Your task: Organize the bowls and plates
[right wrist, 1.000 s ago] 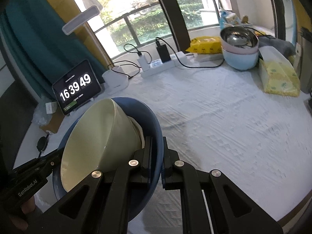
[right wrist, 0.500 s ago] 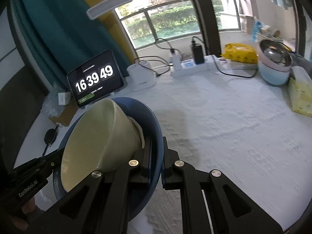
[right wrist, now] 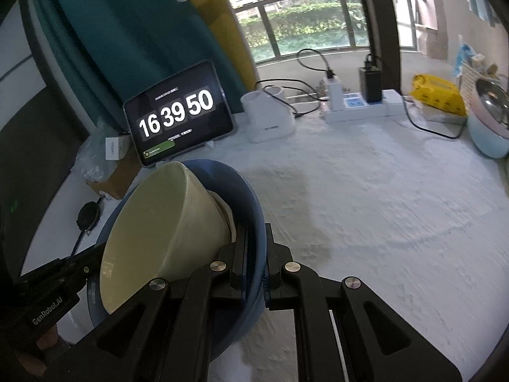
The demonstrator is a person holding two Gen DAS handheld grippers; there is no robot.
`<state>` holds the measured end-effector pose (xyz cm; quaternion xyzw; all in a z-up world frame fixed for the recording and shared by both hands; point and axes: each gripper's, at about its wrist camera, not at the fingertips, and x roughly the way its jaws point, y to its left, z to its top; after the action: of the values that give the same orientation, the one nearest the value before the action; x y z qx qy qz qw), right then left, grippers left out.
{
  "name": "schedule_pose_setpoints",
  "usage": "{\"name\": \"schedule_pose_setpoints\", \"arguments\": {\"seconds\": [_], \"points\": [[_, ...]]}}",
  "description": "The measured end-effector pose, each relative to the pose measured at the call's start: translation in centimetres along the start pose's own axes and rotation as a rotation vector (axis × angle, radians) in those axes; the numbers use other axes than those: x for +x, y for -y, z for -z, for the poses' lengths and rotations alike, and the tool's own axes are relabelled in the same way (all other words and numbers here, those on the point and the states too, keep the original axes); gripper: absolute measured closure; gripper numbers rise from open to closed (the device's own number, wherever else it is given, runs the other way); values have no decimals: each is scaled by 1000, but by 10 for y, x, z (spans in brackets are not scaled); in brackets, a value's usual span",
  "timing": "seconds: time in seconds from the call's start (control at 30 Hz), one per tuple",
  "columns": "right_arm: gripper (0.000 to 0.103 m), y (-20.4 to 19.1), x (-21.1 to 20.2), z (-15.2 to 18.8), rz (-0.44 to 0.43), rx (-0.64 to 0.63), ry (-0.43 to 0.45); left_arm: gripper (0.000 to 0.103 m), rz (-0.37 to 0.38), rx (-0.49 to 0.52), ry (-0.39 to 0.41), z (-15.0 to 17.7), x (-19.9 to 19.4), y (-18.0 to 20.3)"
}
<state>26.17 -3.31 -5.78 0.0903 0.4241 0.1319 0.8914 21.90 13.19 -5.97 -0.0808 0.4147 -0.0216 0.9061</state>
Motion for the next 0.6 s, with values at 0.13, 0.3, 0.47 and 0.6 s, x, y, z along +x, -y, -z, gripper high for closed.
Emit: {"name": "schedule_pose_setpoints", "arguments": {"seconds": [0.13, 0.3, 0.47, 0.6], "points": [[94, -12, 12, -6, -10, -16, -3, 94, -14, -9, 2, -5, 4, -13], [94, -22, 28, -10, -18, -20, -20, 94, -25, -26, -11, -6, 12, -26], [94, -27, 42, -10, -24, -14, -46, 94, -36, -37, -33, -6, 20, -35], [94, -29, 51, -9, -23, -11, -64, 94, -43, -41, -49, -7, 25, -38]]}}
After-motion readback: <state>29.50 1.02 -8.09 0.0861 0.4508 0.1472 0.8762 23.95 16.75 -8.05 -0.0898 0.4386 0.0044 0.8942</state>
